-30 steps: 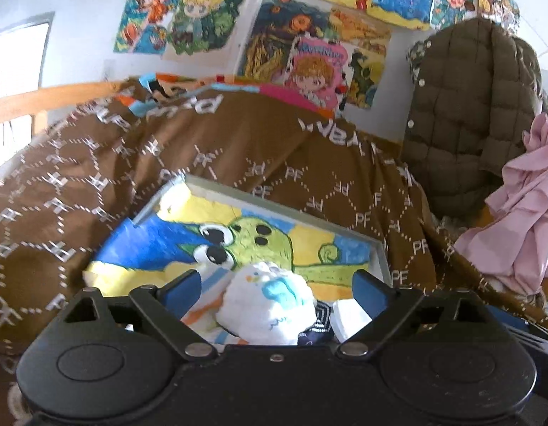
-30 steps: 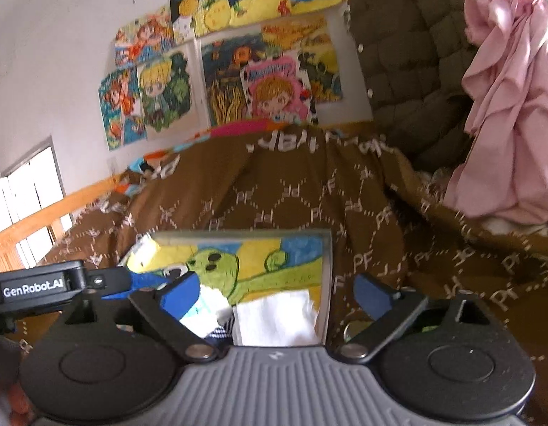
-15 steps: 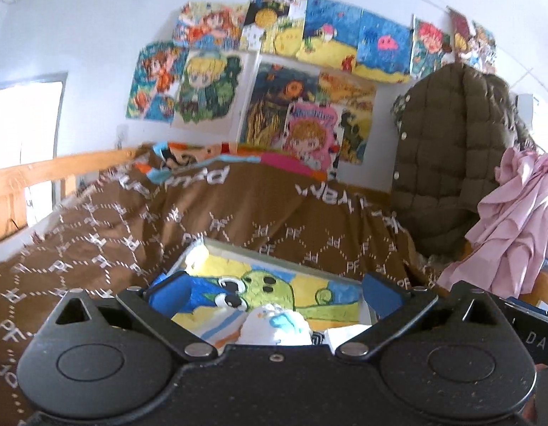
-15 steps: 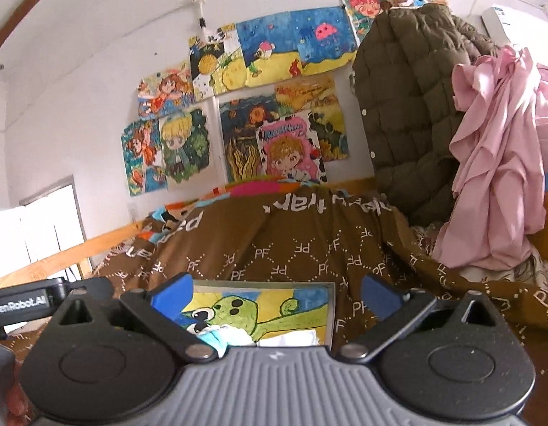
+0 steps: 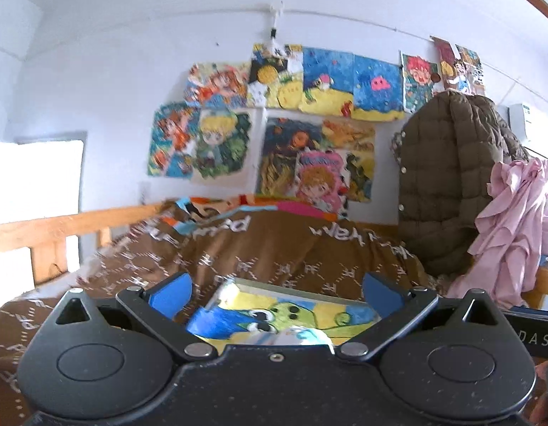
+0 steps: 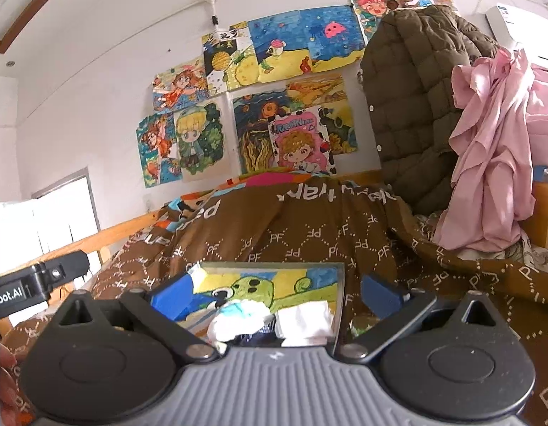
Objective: Organize soft objects
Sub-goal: 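Withdraw both tools from the tray back toward the remaining pile, then move the left tool to the grey cloth while the right tool approaches the orange silicone strap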
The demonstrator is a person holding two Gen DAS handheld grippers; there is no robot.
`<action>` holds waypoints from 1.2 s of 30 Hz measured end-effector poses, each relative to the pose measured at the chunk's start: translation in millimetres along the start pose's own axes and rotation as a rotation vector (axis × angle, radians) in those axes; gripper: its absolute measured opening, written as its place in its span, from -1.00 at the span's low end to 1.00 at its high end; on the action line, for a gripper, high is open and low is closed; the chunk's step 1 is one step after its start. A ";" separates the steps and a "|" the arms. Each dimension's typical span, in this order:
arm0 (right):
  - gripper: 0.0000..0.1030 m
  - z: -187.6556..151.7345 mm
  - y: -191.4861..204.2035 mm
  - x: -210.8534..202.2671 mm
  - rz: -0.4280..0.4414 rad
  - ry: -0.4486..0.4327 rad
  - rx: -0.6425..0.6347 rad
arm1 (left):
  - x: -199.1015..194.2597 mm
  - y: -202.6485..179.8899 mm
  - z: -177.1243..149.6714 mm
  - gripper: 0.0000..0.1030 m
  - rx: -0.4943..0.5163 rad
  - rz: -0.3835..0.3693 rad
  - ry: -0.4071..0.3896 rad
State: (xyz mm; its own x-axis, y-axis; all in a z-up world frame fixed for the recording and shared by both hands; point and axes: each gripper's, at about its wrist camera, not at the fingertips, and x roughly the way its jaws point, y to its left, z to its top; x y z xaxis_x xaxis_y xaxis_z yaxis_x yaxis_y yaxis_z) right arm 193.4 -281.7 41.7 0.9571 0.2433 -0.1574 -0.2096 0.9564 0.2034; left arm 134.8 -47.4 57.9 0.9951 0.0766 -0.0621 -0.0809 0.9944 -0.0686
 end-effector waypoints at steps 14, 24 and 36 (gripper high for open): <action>1.00 -26.7 19.2 -34.6 -0.003 0.005 -0.032 | -47.6 20.9 -25.7 0.99 0.082 0.018 0.002; 0.99 -53.1 43.0 -37.5 0.013 0.117 -0.112 | -62.1 40.0 -52.6 0.99 0.105 -0.007 0.062; 0.99 -90.7 82.3 -26.5 0.123 0.212 -0.311 | -48.0 67.8 -78.9 0.99 0.086 0.073 0.166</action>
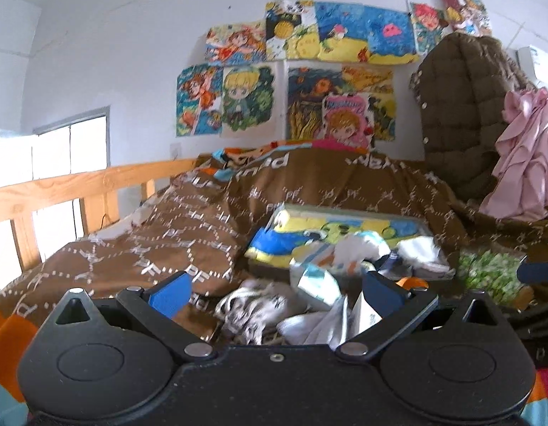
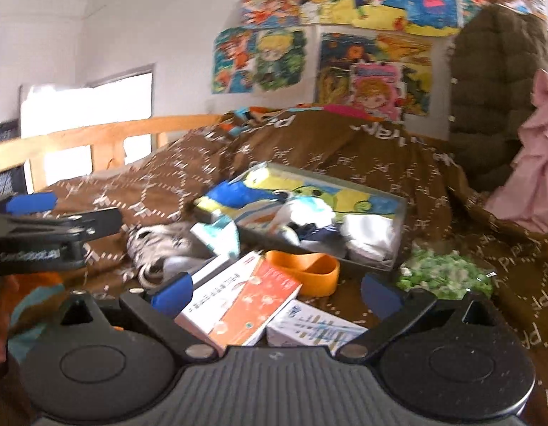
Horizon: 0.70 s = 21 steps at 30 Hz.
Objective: Organize soft objects
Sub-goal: 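Move the left tool to the grey cloth while the right tool approaches the orange silicone strap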
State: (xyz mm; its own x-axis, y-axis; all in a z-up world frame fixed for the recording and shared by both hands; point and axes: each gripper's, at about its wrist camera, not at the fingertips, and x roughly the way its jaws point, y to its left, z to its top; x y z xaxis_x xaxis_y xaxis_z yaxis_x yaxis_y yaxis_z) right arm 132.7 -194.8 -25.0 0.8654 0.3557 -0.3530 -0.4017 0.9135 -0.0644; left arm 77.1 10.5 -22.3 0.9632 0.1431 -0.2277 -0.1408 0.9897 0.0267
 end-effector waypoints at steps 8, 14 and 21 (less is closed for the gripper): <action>0.99 -4.7 16.4 8.1 0.060 0.033 -0.070 | 16.6 8.2 -13.9 0.99 0.007 0.041 0.105; 0.99 -3.6 14.3 15.2 0.071 0.050 -0.040 | 24.5 15.2 -21.6 0.99 0.002 0.046 0.168; 0.99 -1.8 12.8 25.8 0.073 0.067 -0.016 | 33.7 18.3 -24.3 0.99 -0.008 0.027 0.210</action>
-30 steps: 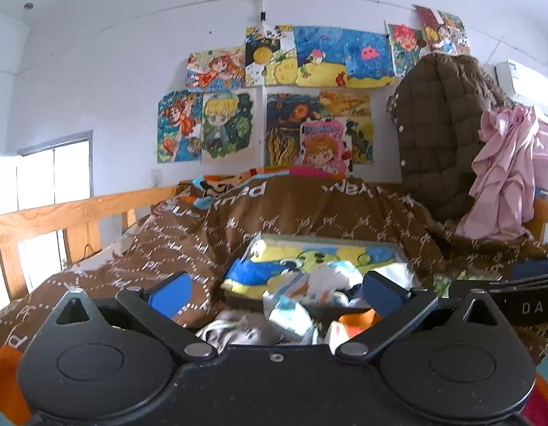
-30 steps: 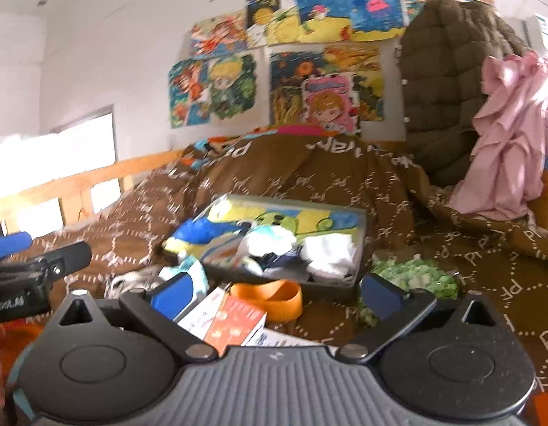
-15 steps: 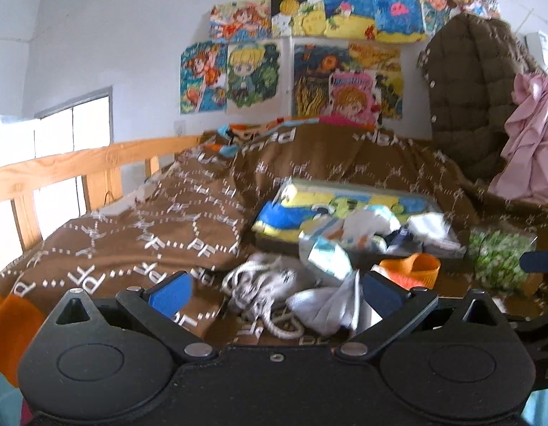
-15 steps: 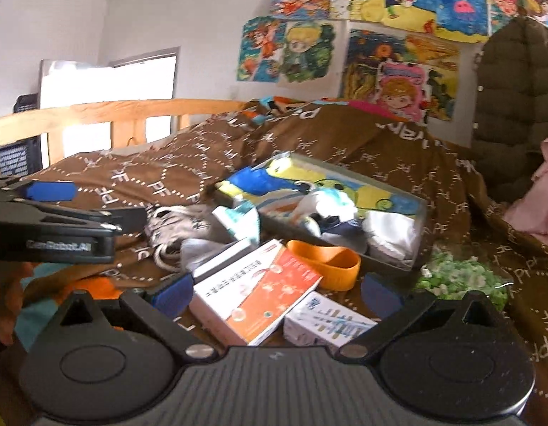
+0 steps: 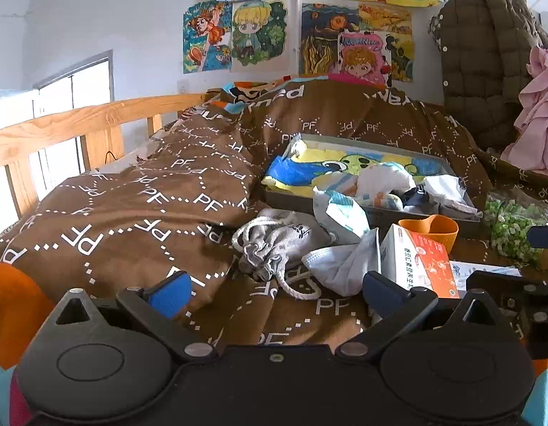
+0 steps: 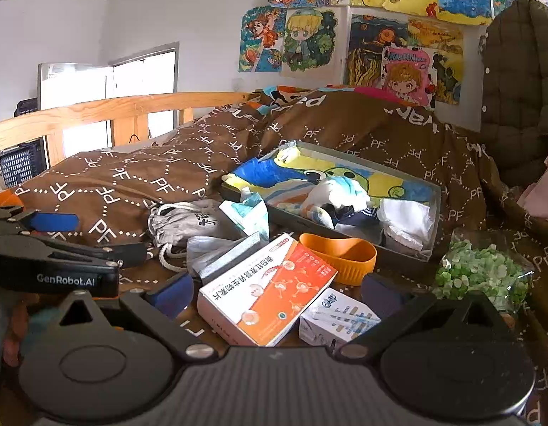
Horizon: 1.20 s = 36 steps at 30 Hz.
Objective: Organize soft objects
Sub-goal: 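Move the left tool to the grey cloth while the right tool approaches the orange silicone strap, then grasp the grey cloth with the left tool while the right tool grasps the orange silicone strap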
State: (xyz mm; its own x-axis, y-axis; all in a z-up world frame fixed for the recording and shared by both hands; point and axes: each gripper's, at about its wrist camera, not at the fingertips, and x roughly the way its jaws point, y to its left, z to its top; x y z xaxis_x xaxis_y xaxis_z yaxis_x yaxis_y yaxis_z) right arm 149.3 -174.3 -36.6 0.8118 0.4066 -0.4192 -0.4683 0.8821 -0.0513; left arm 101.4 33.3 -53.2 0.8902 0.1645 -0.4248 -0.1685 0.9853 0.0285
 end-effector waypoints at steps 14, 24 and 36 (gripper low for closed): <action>0.99 2.2 -10.4 19.2 -0.002 0.043 0.073 | 24.0 5.9 10.8 0.99 -0.089 -0.048 0.038; 0.99 7.9 -35.2 39.3 -0.027 0.020 0.086 | 44.5 -0.2 20.5 0.98 -0.190 -0.252 0.101; 1.00 7.3 -103.6 83.1 -0.006 0.083 0.375 | 93.9 2.4 15.0 0.98 -0.433 -0.358 0.246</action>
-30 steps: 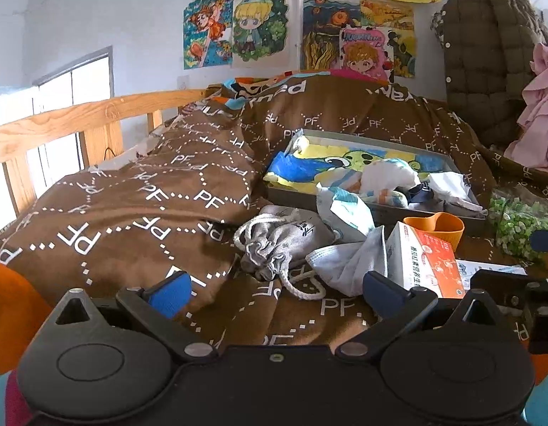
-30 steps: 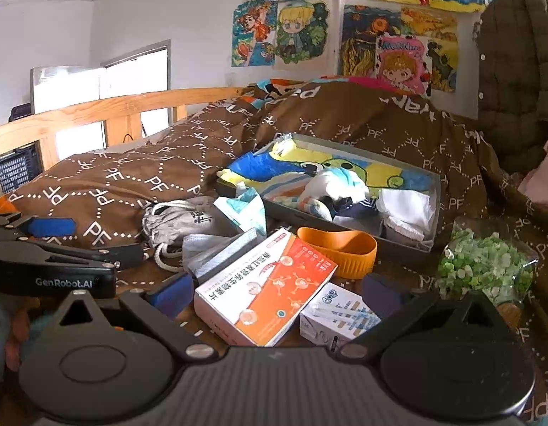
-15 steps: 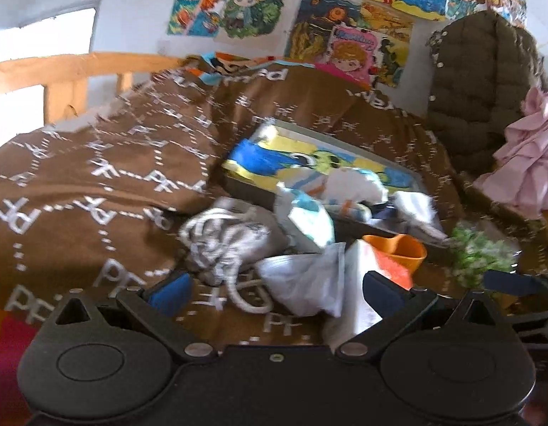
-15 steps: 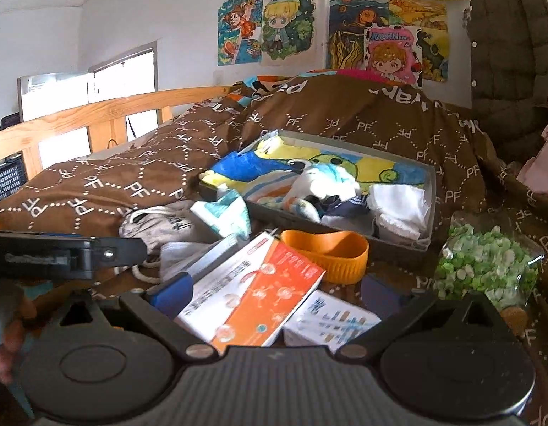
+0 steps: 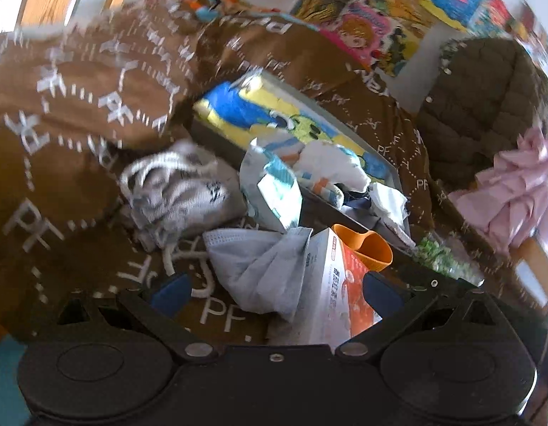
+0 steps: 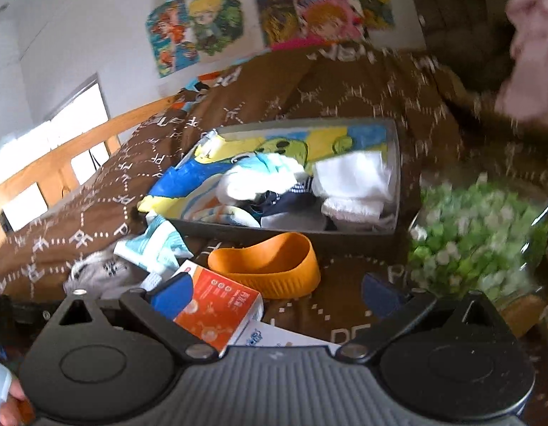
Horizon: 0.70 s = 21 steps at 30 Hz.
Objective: Organize soft objects
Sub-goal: 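Grasp the grey cloth with the left tool while the right tool grasps the orange silicone strap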
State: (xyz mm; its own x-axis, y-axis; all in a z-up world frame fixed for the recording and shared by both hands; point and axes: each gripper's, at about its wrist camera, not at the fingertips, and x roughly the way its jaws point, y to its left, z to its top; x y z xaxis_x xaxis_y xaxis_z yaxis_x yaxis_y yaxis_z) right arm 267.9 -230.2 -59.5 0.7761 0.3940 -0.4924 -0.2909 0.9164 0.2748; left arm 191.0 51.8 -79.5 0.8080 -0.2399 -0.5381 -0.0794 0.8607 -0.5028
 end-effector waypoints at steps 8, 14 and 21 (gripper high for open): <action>1.00 5.9 -8.4 38.4 0.012 0.043 0.040 | 19.6 17.1 7.1 0.90 -0.172 -0.027 0.015; 1.00 19.3 -12.8 59.2 -0.029 0.050 0.087 | 27.4 20.3 10.3 0.85 -0.187 -0.030 0.031; 0.99 30.9 -8.4 77.0 -0.039 0.056 0.079 | 33.6 23.7 10.8 0.71 -0.208 -0.034 0.039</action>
State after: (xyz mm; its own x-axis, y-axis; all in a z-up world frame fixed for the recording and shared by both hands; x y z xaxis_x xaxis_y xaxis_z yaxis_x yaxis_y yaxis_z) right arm 347.4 -209.7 -74.3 0.7525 0.3637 -0.5491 -0.2146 0.9236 0.3176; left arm 222.6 69.0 -102.2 0.7892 -0.2877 -0.5425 -0.1749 0.7415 -0.6477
